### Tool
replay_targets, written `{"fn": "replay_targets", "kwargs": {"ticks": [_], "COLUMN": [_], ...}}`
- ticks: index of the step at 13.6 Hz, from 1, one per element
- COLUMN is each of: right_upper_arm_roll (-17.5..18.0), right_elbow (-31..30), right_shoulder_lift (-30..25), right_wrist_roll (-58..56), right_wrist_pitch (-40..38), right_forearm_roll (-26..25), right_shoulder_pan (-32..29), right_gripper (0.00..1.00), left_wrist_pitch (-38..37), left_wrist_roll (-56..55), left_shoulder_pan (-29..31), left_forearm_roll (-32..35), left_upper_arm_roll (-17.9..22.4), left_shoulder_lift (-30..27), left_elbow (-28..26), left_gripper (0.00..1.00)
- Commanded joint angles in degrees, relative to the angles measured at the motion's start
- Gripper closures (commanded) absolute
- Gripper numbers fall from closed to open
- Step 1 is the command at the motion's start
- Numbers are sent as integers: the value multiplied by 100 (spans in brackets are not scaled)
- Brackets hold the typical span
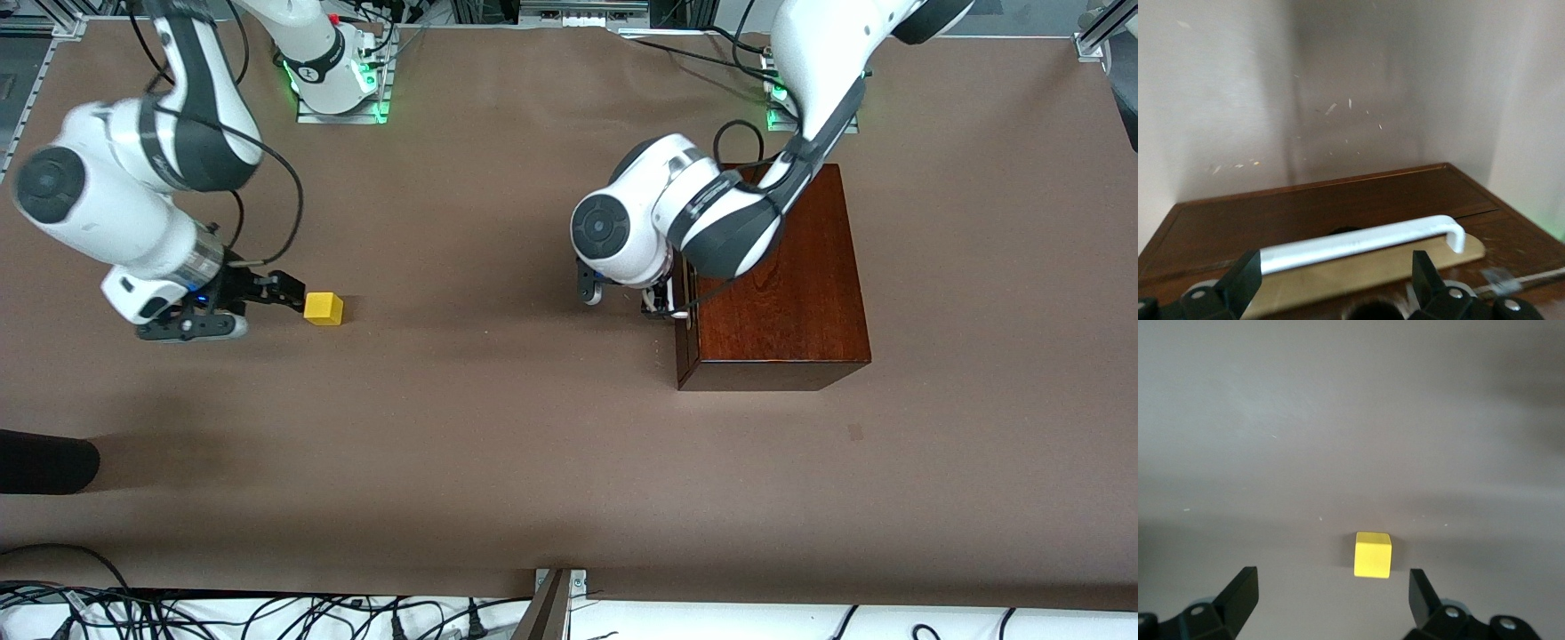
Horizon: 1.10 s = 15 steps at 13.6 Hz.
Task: Open drawer, take yellow block, close drawer
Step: 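Push the drawer fully shut with the left gripper while the right gripper withdraws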
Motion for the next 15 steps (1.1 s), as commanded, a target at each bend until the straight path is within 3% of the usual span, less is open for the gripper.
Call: {"fn": "replay_targets", "kwargs": {"ticks": [1,7,10,14,15], "right_upper_arm_roll": [-13,-57,-100,-136,-136], "right_elbow": [667,1318,1345,1345,1345], "right_shoulder_lift": [-90,-539,-618,-803,-803], "right_wrist_roll": [-269,-752,-753,-727,-701], "right_wrist_pitch": [-760,-1763,-2071,-2309,-2309], "right_forearm_roll": [-74,-74,-74,-83,-83], "right_shoulder_pan": [10,-16,-7,-7,-7], "right_gripper": [0,0,0,0,0], "left_wrist_pitch": [-99,-152,-336,-337,-285], "left_wrist_roll": [-580,-802,-1020,-1828,-2100], "left_shoulder_pan": [52,1192,1632,2064,1995], "left_forearm_roll": [-356,-400,-505,-1015,-1033], "left_upper_arm_roll": [81,161,169,283,606], "left_shoulder_lift": [-536,-677,-870,-1238,-1510], "left_elbow": [194,730,915,820,584], "left_gripper": [0,0,0,0,0]}}
